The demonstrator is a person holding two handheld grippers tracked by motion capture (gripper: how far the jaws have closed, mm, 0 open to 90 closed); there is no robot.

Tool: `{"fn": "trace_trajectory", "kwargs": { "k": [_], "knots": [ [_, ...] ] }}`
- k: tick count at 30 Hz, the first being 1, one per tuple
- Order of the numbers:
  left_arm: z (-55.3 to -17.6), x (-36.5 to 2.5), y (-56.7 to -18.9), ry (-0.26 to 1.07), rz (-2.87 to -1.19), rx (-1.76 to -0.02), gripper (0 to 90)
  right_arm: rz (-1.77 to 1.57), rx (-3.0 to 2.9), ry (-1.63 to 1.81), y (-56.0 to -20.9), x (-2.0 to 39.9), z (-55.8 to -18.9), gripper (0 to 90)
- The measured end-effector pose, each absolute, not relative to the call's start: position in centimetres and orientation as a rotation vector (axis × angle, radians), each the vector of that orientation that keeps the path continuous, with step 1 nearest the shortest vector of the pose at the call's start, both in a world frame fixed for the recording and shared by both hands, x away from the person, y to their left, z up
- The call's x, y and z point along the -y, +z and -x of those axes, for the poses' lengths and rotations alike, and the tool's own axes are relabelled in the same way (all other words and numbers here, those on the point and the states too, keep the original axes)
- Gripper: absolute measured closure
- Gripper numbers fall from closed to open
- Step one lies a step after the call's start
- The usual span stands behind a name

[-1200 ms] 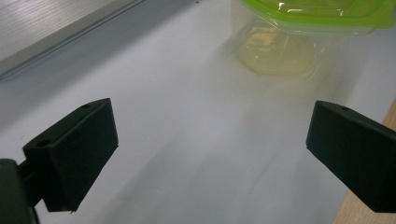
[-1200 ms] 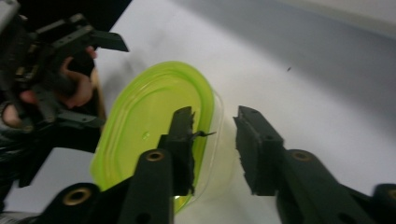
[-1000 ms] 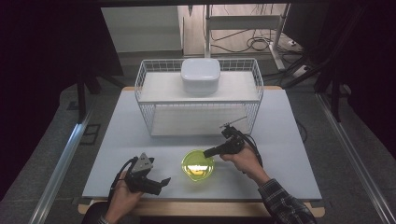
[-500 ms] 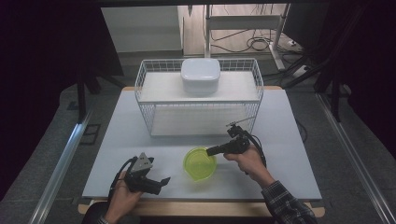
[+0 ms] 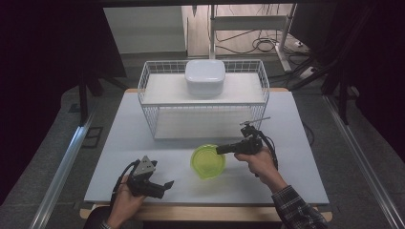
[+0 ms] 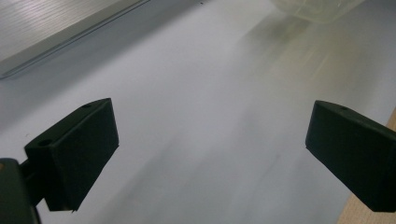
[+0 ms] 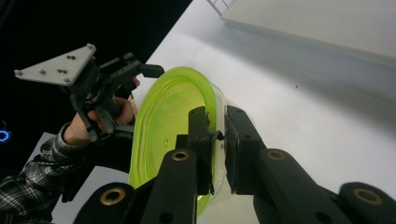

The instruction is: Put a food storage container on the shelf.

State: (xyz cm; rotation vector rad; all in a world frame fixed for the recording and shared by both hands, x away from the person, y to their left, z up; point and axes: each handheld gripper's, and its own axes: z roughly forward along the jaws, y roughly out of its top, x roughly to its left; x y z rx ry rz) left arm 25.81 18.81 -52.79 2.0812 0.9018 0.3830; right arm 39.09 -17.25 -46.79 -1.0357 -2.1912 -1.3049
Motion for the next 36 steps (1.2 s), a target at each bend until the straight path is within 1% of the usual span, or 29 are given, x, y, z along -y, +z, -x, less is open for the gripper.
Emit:
{"fn": "trace_trajectory", "kwargs": {
  "k": [17,36],
  "knots": [
    [-25.9,-18.8,-52.8,0.38,-2.081,-0.906,2.4,1.044,2.178,-1.424,-43.0,18.8,-38.5,82.3],
    [-25.9,-19.0,-52.8,0.386,-2.068,-0.918,2.2,1.098,2.109,-1.575,-37.2,20.9,-39.3,82.3]
  ]
}}
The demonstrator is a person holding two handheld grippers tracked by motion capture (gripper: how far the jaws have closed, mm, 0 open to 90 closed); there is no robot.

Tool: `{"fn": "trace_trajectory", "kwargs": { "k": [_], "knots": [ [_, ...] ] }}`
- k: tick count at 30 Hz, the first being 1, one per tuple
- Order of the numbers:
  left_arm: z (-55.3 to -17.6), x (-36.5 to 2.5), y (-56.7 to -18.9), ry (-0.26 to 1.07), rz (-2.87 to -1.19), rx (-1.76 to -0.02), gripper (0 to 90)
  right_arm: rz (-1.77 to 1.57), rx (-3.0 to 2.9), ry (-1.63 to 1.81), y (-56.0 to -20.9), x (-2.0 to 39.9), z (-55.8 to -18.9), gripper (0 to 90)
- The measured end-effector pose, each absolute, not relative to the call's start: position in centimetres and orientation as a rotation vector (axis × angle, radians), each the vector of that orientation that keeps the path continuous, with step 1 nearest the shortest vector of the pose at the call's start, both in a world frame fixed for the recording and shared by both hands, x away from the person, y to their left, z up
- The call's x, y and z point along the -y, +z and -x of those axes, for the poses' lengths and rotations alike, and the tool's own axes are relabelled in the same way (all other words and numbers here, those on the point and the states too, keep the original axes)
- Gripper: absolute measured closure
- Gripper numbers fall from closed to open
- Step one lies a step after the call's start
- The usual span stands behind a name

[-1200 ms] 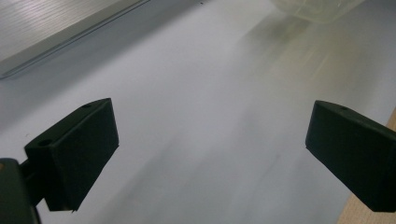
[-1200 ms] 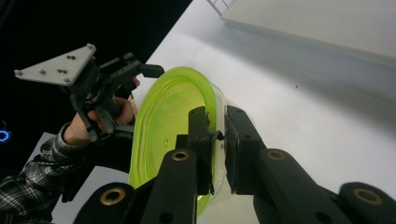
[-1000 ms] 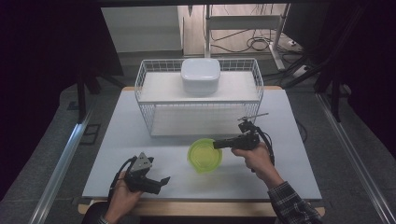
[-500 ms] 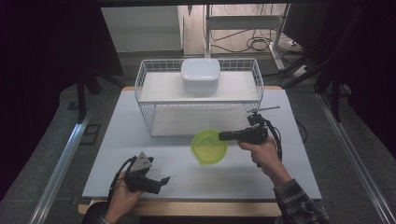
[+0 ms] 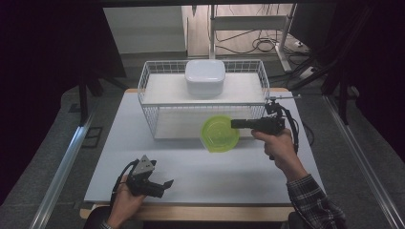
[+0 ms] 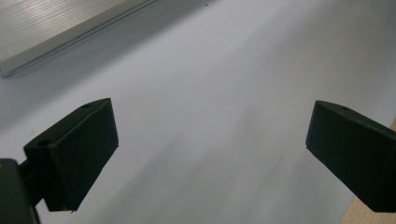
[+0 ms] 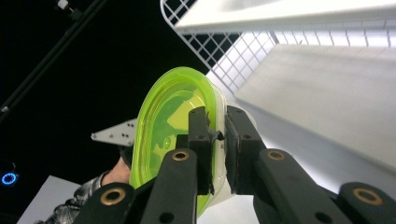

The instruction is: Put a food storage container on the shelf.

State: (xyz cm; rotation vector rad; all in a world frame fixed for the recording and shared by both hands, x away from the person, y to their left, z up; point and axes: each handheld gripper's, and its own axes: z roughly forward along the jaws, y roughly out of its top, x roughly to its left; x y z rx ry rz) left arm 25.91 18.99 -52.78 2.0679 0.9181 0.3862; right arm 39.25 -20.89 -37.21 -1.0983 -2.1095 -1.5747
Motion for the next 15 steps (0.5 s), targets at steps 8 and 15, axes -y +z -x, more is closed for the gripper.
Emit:
{"fn": "trace_trajectory", "kwargs": {
  "k": [8,15],
  "knots": [
    [-26.0,-19.0,-52.8,0.388,-2.07,-0.921,2.2,1.126,2.074,-1.648,-34.8,21.5,-39.9,82.3],
    [-26.0,-19.1,-52.8,0.389,-2.06,-0.928,2.2,1.134,2.048,-1.695,-32.9,21.6,-40.6,82.3]
  ]
}}
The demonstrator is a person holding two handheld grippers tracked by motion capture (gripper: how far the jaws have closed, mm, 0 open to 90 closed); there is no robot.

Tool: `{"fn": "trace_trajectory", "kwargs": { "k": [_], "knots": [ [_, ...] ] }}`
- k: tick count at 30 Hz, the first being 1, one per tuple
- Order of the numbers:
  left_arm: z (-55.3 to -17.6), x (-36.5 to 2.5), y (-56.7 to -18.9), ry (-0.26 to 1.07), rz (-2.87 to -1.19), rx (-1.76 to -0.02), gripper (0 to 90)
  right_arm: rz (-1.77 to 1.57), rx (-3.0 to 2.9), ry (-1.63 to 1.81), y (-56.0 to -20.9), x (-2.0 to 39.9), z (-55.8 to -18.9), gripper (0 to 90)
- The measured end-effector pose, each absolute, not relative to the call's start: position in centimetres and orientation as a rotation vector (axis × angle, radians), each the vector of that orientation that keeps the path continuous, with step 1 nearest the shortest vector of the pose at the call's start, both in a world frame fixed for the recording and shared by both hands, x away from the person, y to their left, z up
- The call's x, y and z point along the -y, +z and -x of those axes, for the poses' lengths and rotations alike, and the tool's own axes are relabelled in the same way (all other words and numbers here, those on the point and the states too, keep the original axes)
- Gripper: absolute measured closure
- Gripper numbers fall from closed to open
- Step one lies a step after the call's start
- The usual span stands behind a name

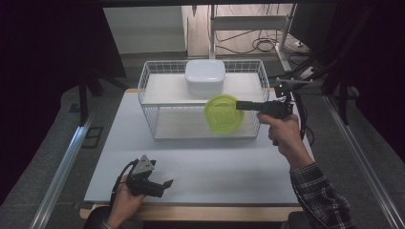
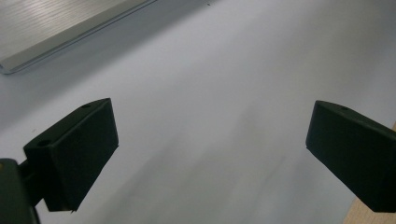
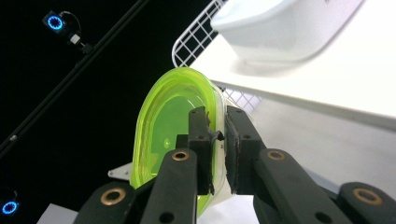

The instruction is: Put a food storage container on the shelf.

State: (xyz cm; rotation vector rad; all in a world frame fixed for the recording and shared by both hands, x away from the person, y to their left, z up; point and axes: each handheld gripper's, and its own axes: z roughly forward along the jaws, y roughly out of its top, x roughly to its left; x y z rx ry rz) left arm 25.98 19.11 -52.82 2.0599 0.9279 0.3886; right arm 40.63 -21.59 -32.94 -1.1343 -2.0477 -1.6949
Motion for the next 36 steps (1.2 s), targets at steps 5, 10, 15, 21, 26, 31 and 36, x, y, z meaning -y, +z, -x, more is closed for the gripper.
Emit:
{"fn": "trace_trajectory", "kwargs": {
  "k": [5,10,15,21,26,31,36],
  "knots": [
    [-26.0,-19.2,-52.8,0.384,-2.056,-0.932,2.2,1.152,2.042,-1.727,-31.4,21.5,-41.1,82.3],
    [-26.0,-19.2,-52.8,0.382,-2.053,-0.934,2.2,1.17,2.042,-1.765,-29.9,21.5,-41.6,82.3],
    [-26.0,-19.3,-52.8,0.38,-2.054,-0.933,2.2,1.195,2.043,-1.787,-28.6,21.2,-42.1,82.3],
    [-26.0,-19.3,-52.8,0.378,-2.054,-0.934,2.2,1.222,2.033,-1.819,-27.2,20.4,-43.1,82.3],
    [-26.0,-19.3,-52.8,0.373,-2.052,-0.936,2.2,1.237,2.032,-1.834,-26.3,19.6,-43.9,82.3],
    [-26.0,-19.3,-52.8,0.372,-2.052,-0.936,2.3,1.263,2.026,-1.847,-25.6,18.7,-44.7,82.3],
    [-26.0,-19.3,-52.8,0.371,-2.052,-0.935,2.3,1.301,2.019,-1.866,-25.1,18.0,-45.7,82.3]
  ]
}}
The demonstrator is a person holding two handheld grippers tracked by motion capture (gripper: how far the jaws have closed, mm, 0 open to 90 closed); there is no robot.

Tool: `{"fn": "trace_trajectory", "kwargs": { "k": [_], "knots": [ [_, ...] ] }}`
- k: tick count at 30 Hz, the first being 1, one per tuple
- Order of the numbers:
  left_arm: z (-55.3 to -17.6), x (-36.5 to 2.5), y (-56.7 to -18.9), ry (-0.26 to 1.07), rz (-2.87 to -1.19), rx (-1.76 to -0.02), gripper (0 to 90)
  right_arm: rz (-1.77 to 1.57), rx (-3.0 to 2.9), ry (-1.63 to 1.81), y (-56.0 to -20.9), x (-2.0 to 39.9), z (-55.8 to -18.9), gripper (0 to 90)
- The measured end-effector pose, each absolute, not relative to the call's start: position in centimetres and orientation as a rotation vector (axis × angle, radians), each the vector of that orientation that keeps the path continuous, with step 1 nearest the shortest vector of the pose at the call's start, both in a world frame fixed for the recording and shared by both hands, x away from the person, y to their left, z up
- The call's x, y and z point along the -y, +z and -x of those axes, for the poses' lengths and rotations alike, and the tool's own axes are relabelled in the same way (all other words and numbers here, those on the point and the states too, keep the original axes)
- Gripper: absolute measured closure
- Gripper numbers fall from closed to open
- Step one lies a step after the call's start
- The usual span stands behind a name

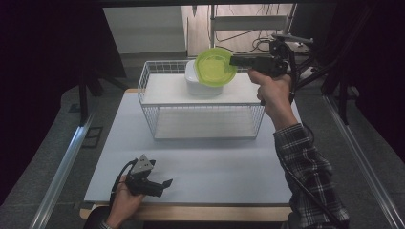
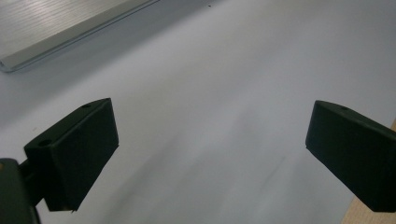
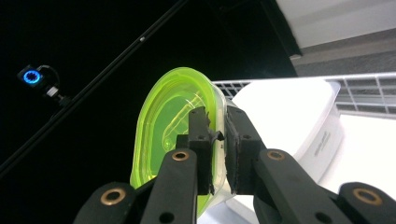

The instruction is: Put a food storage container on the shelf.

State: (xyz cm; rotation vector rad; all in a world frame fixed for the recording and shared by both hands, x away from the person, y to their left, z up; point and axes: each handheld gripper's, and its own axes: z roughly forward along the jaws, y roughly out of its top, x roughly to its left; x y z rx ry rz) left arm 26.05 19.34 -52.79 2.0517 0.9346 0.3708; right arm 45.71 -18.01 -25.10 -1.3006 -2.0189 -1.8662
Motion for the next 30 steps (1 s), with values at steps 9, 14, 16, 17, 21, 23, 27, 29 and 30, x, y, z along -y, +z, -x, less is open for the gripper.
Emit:
{"fn": "trace_trajectory", "kwargs": {
  "k": [9,14,16,17,21,23,27,29,30],
  "knots": [
    [-26.0,-19.4,-52.8,0.363,-2.05,-0.935,2.5,1.384,2.012,-1.889,-24.7,16.4,-47.4,82.3],
    [-26.0,-19.4,-52.8,0.357,-2.048,-0.933,2.5,1.43,2.043,-1.886,-24.8,15.0,-48.2,82.2],
    [-26.0,-19.4,-52.8,0.356,-2.048,-0.931,2.5,1.451,2.036,-1.882,-25.0,14.5,-48.5,82.2],
    [-26.0,-19.4,-52.8,0.355,-2.048,-0.931,2.5,1.461,2.04,-1.88,-25.1,14.3,-48.6,82.2],
    [-26.0,-19.4,-52.8,0.351,-2.048,-0.929,2.5,1.496,2.035,-1.863,-25.4,13.7,-48.9,82.1],
    [-26.0,-19.4,-52.8,0.35,-2.049,-0.928,2.5,1.518,2.045,-1.856,-25.5,13.5,-49.0,81.9],
    [-26.0,-19.4,-52.8,0.35,-2.05,-0.928,2.6,1.593,2.067,-1.828,-25.4,13.3,-49.0,80.0],
    [-26.0,-19.4,-52.8,0.349,-2.053,-0.928,2.6,1.637,2.085,-1.811,-25.3,13.2,-48.9,79.0],
    [-26.0,-19.4,-52.9,0.348,-2.054,-0.929,2.6,1.652,2.094,-1.806,-25.3,13.1,-48.9,78.2]
  ]
}}
